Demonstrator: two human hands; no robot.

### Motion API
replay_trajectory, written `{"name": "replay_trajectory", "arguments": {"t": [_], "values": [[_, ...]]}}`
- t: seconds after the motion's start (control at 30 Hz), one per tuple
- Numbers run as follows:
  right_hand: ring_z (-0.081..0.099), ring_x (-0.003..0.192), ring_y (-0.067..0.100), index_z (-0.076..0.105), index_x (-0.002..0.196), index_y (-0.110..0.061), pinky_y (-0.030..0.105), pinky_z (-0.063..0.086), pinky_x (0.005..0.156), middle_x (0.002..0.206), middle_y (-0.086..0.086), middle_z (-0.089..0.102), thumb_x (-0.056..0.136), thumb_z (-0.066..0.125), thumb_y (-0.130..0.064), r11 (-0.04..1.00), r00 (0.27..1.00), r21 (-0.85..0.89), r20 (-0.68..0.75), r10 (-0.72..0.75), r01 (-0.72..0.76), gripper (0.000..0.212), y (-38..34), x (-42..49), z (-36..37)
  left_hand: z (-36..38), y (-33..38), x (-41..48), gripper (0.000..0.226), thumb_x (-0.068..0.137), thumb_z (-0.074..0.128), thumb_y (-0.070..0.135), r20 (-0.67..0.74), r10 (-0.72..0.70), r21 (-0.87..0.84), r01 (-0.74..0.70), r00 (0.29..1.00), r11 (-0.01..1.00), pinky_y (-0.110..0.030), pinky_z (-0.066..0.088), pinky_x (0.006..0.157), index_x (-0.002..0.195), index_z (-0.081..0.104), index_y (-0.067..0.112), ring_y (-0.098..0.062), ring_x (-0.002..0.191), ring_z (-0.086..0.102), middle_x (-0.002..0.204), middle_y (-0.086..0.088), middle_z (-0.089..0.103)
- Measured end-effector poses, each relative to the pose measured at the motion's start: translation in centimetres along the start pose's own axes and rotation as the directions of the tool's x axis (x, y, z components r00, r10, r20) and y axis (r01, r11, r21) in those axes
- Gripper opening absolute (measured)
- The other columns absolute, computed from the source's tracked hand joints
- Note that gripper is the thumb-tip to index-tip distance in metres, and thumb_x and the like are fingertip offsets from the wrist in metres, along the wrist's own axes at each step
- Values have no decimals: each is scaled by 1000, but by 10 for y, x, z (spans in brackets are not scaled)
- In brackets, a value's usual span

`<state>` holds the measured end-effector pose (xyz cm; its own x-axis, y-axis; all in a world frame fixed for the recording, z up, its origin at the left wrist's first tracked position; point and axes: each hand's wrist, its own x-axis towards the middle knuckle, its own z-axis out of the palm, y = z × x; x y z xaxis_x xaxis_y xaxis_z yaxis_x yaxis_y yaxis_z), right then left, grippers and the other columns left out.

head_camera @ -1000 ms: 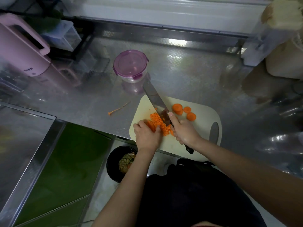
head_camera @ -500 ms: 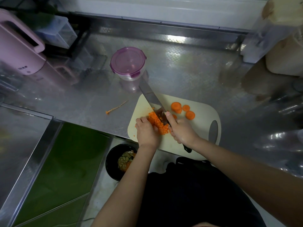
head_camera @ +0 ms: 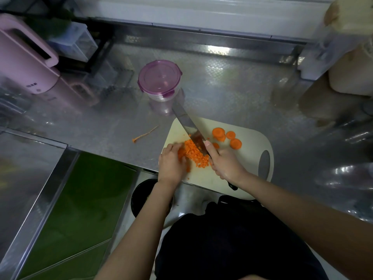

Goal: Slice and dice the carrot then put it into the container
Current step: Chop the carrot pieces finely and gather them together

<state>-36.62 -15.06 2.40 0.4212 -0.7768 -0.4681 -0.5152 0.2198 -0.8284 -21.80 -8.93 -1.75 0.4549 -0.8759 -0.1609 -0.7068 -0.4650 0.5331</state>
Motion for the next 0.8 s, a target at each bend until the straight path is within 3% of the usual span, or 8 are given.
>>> {"name": "replay_trajectory", "arguments": {"t": [0.13,0.3,0.53,0.8], "values": [[28,29,7,36,53,-14,17,22,32,38,-6,31,97,34,-54,995,998,81,35,58,-61,59,-3,-2,2,0,-5,-17,53,81,70,26,-68,50,-53,-54,996,997,-28,27,99,130,51,21,-19,119,41,125,-1,50],[26,33,10,33,53,-15,17,22,36,43,-3,30,95,33,-57,992,996,98,32,82,-85,60,-5,-1,2,4,-16,-30,77,71,78,33,-19,57,84,-55,998,995,-31,23,102,138,40,28,-22,121,32,133,-5,37],[28,32,10,36,55,-14,16,22,35,44,-2,32,96,34,-55,994,996,75,35,81,-83,58,-5,-4,5,6,-9,-19,65,81,69,35,-45,48,132,-42,998,990,-33,22,101,138,39,26,-23,126,29,140,-4,35],[24,31,9,34,55,-16,15,19,35,42,-4,28,95,36,-55,990,994,98,46,95,-99,56,-3,-8,6,6,-2,-7,52,88,58,39,-27,2,194,3,1000,981,-32,25,98,134,43,21,-23,121,34,134,-3,41]]}}
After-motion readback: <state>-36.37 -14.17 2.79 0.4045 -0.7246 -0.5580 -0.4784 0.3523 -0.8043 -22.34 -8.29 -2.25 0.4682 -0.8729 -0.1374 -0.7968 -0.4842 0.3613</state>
